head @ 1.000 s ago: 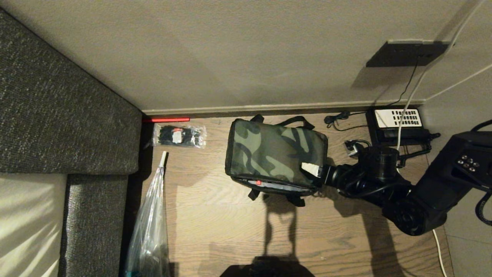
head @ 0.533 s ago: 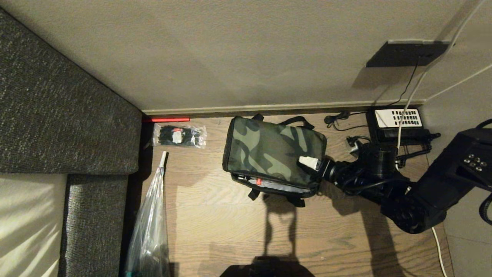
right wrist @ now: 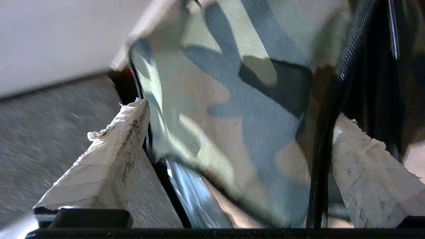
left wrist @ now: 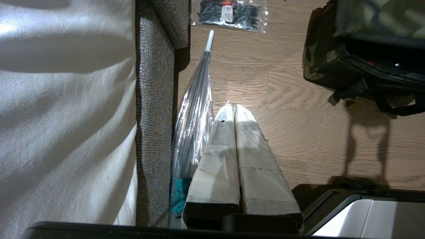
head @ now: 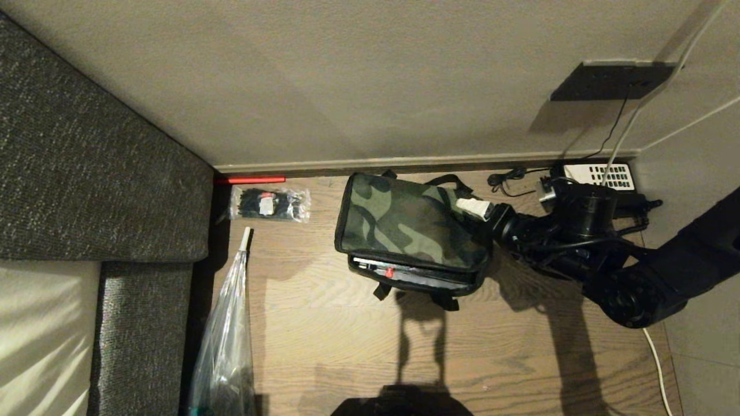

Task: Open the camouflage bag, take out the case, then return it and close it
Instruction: Open the top of the storage box

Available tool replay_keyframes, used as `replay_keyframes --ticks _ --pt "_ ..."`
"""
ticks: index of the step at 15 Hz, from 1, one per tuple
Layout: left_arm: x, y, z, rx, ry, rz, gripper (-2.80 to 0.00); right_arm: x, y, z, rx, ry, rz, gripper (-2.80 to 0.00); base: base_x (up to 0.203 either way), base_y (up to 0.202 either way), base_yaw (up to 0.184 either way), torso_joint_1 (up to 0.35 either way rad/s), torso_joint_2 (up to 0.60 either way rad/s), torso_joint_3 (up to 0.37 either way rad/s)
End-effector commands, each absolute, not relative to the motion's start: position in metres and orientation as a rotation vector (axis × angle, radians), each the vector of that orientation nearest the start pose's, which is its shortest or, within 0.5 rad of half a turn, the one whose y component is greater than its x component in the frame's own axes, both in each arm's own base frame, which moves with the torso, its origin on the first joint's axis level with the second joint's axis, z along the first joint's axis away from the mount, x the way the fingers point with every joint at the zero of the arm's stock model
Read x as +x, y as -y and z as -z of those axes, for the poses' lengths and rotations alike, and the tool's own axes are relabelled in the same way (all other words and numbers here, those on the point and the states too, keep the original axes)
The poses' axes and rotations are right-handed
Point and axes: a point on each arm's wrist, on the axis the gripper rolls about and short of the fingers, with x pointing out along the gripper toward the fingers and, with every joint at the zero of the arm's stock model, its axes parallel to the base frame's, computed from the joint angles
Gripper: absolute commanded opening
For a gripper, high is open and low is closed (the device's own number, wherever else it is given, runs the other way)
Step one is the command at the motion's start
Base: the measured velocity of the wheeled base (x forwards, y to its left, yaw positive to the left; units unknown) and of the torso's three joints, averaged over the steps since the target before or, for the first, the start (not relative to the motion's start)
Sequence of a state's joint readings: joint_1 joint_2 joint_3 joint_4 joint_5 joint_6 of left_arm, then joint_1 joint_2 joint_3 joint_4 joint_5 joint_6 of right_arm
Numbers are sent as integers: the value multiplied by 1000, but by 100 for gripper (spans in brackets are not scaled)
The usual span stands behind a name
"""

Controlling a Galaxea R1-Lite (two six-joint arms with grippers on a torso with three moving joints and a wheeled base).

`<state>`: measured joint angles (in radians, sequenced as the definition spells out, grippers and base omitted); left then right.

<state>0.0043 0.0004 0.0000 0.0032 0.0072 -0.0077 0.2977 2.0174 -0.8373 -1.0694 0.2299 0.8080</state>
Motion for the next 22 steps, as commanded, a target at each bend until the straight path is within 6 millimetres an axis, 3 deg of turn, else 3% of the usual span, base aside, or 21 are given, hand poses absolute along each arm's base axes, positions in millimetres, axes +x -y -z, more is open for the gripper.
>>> replay_keyframes --ticks 1,11,16,19,22 --pt "-23 0 -74 -8 -7 -12 -280 350 -106 -145 802 -255 -463 0 0 0 0 0 0 0" --pt "-23 0 -74 -9 -6 -12 -280 378 -64 -191 824 -53 -408 0 0 0 0 0 0 0" --pt "-23 0 -74 -8 -6 -12 -280 385 -53 -198 782 1 -391 0 0 0 0 0 0 0" --pt "-23 0 -74 -8 -5 -12 -280 371 -51 -191 750 -38 -377 0 0 0 0 0 0 0" --pt "-23 0 -74 -8 -6 -12 -280 332 -48 -173 662 -142 -391 0 0 0 0 0 0 0"
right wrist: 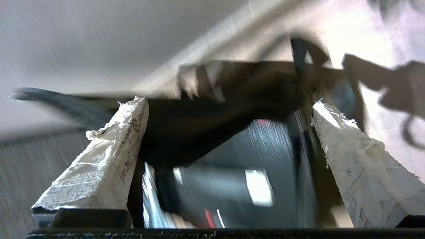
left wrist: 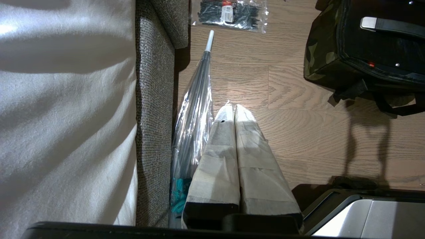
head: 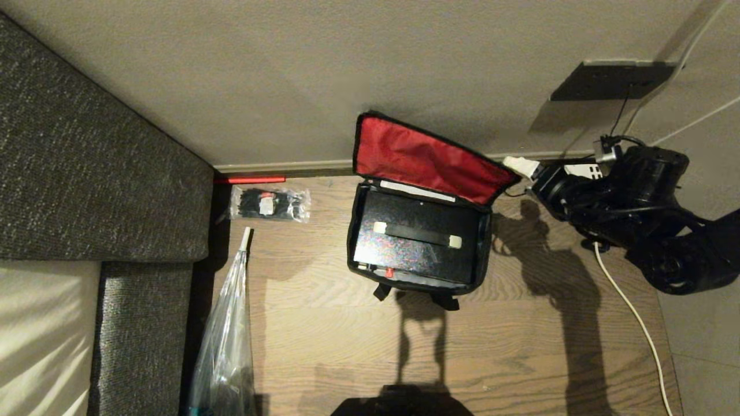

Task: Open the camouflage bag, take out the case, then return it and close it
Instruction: Open the top of the storage box

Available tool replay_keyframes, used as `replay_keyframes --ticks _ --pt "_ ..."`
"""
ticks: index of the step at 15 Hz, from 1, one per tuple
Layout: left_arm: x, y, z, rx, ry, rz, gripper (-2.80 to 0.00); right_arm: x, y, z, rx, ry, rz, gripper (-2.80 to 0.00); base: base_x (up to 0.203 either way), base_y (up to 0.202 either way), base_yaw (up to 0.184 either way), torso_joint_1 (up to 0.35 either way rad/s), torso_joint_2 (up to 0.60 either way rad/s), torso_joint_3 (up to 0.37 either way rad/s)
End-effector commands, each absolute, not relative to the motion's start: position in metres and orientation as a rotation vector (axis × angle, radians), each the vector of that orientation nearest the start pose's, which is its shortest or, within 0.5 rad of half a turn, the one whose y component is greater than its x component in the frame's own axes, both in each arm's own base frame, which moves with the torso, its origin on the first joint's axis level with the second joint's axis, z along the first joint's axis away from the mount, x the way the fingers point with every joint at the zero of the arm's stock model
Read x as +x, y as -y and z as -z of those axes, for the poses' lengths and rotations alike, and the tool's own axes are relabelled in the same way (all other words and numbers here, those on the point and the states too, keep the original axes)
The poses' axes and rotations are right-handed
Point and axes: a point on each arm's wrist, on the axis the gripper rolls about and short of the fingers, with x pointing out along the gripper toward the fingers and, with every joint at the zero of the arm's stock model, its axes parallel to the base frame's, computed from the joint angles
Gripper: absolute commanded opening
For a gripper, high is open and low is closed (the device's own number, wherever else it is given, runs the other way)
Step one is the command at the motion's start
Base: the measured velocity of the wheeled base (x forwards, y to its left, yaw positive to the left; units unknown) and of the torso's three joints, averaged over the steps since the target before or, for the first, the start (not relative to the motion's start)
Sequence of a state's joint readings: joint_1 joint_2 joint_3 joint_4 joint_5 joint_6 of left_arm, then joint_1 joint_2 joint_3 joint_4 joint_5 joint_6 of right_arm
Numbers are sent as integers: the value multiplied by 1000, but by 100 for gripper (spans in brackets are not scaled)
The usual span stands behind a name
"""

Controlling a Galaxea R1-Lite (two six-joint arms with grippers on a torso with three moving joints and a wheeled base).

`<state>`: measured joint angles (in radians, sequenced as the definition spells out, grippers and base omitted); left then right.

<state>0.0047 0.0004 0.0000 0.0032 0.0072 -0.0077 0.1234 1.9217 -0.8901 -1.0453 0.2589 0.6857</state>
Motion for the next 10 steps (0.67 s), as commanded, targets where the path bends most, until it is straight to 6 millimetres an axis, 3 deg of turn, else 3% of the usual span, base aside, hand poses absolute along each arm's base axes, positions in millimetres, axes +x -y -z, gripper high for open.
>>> replay_keyframes --ticks 1,3,5,8,10 --pt "-23 0 -74 -9 -7 -12 -280 312 -47 -178 651 -159 -433 0 0 0 0 0 0 0" --pt "-23 0 -74 -8 -6 -13 -280 280 -45 -178 629 -208 -497 0 0 0 0 0 0 0" --pt "-23 0 -74 -8 -6 -12 -280 275 -44 -179 658 -188 -426 0 0 0 0 0 0 0" --pt "-23 0 -74 -8 -5 -12 -280 249 -43 -147 624 -345 -324 0 0 0 0 0 0 0" --pt "-23 0 -74 -9 -6 -12 -280 238 -45 -126 429 -481 -330 0 0 0 0 0 0 0"
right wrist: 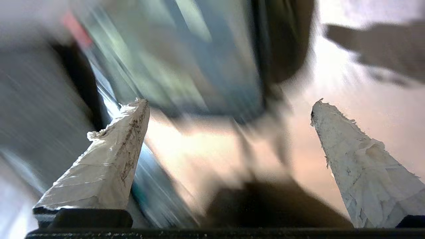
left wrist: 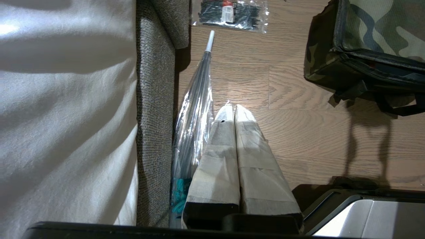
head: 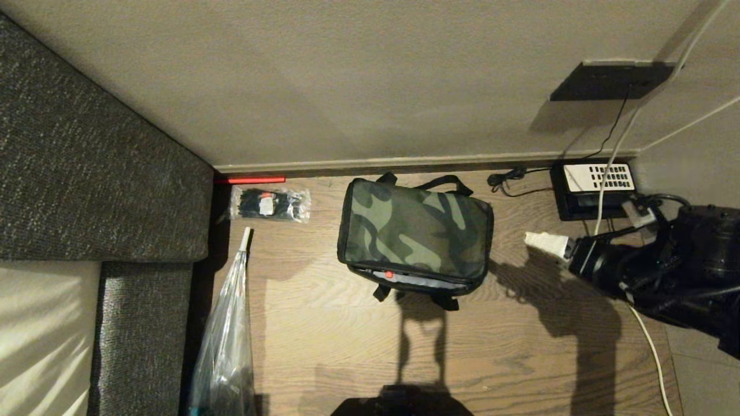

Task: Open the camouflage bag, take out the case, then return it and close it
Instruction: Open the top of the storage box

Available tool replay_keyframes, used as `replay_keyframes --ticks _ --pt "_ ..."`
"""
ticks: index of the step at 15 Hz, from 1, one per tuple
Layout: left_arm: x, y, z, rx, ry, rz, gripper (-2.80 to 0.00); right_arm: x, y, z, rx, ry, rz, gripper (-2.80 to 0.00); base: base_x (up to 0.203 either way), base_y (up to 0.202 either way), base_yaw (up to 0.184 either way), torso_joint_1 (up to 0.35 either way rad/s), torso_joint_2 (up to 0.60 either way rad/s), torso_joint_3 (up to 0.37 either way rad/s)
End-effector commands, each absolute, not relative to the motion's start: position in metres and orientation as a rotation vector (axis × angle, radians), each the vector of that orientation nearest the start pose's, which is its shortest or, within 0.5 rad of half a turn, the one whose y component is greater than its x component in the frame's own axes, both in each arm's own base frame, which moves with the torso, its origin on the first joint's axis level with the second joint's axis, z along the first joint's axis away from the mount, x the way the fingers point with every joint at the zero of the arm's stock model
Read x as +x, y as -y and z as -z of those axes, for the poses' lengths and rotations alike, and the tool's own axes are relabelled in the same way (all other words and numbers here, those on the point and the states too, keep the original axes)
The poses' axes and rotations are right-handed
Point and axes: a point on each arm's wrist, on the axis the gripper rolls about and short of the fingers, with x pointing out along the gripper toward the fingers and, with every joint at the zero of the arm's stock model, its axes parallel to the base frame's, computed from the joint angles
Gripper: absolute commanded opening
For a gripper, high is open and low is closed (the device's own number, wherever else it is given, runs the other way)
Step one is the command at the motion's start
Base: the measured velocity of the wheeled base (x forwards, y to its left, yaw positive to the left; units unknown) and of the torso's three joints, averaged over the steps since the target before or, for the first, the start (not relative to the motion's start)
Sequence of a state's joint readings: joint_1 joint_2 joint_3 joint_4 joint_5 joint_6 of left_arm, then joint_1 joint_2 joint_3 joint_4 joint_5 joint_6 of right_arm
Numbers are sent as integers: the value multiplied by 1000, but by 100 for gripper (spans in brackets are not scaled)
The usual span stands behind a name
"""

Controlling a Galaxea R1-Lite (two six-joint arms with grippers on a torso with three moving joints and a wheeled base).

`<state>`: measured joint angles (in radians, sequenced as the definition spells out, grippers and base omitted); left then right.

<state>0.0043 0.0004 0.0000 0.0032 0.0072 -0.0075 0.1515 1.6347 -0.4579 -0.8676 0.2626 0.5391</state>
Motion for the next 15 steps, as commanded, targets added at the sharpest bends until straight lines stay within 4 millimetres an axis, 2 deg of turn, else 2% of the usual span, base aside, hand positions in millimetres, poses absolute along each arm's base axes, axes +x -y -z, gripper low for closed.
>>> replay_keyframes --ticks 1,3,5,9,11,15 --pt "-23 0 -74 -8 -6 -12 -280 244 -47 -118 404 -507 -331 0 0 0 0 0 0 0" --pt "-23 0 -74 -8 -5 -12 -280 258 -53 -111 378 -481 -347 0 0 0 0 0 0 0" --pt "-23 0 -74 -8 -6 -14 -280 270 -62 -94 342 -497 -371 0 0 0 0 0 0 0" --pt "-23 0 -74 -9 -6 -12 -280 291 -92 -72 316 -546 -445 0 0 0 0 7 1 0" --pt "-23 0 -74 -8 -5 -12 -280 310 -107 -67 310 -535 -471 0 0 0 0 0 0 0" --pt "-23 0 -74 -8 -6 -12 -280 344 -124 -59 255 -462 -438 0 0 0 0 0 0 0"
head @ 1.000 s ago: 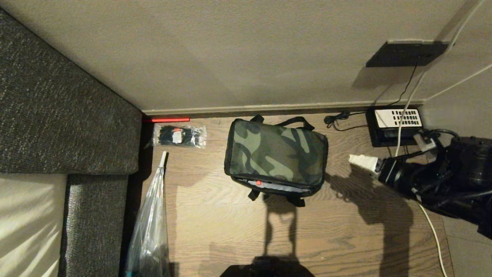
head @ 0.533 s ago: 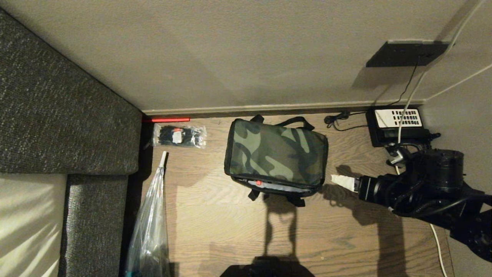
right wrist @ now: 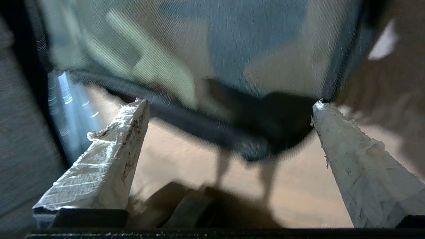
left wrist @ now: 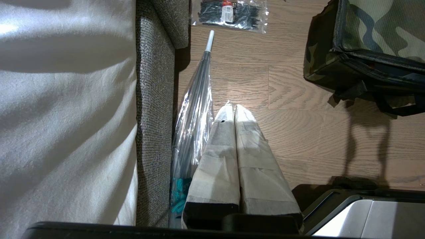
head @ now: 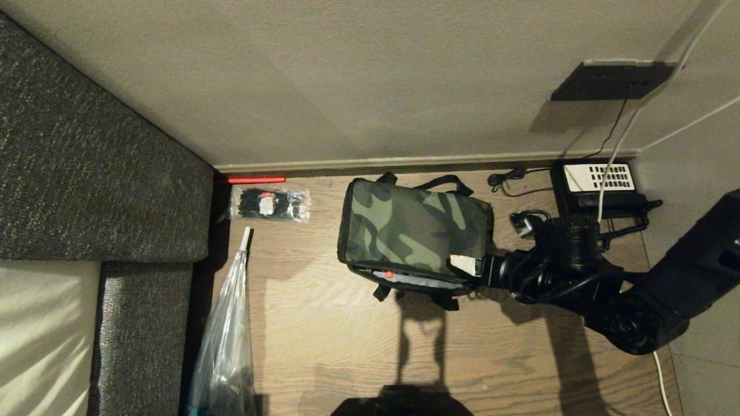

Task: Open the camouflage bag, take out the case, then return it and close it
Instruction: Open the top of the storage box

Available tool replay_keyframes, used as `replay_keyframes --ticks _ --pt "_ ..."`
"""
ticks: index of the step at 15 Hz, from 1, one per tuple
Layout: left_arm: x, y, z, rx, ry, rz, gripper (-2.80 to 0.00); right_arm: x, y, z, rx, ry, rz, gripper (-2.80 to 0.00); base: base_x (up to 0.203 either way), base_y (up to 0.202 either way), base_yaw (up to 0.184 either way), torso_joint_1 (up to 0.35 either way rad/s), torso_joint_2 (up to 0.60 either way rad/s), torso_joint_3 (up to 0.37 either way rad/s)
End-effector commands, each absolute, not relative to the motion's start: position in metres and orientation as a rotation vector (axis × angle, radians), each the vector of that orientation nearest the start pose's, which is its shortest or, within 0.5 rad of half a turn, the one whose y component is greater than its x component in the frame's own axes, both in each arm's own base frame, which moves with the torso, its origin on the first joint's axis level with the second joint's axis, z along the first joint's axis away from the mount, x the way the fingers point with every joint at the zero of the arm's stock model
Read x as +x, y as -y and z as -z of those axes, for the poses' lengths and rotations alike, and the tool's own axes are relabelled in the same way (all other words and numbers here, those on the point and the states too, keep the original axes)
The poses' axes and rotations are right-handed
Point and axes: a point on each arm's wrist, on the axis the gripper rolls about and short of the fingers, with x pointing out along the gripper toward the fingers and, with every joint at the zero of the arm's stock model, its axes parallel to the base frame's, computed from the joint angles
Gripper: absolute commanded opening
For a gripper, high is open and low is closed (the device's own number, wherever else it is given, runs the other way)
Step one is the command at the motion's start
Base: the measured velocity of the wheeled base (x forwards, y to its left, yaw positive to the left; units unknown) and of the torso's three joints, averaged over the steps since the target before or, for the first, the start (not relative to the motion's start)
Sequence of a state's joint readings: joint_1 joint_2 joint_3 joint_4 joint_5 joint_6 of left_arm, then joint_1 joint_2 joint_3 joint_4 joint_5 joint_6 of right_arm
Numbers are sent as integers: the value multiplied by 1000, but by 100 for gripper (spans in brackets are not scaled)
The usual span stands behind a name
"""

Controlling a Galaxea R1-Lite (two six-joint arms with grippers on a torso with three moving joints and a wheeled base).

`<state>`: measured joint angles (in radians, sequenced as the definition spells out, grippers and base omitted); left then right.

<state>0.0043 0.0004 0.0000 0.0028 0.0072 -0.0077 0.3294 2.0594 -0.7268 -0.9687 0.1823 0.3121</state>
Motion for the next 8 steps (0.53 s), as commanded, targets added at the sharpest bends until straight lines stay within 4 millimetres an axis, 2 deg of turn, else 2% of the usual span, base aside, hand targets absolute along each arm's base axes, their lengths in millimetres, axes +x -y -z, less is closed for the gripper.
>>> replay_keyframes --ticks 1,4,8 --pt "-23 0 -74 -8 -6 -12 -280 347 -125 -55 203 -456 -441 0 0 0 0 0 0 0" --pt "-23 0 -74 -8 -5 -12 -280 351 -112 -52 104 -466 -434 0 0 0 0 0 0 0" --pt "-23 0 -74 -9 -8 -12 -280 353 -107 -56 60 -458 -432 0 0 0 0 0 0 0"
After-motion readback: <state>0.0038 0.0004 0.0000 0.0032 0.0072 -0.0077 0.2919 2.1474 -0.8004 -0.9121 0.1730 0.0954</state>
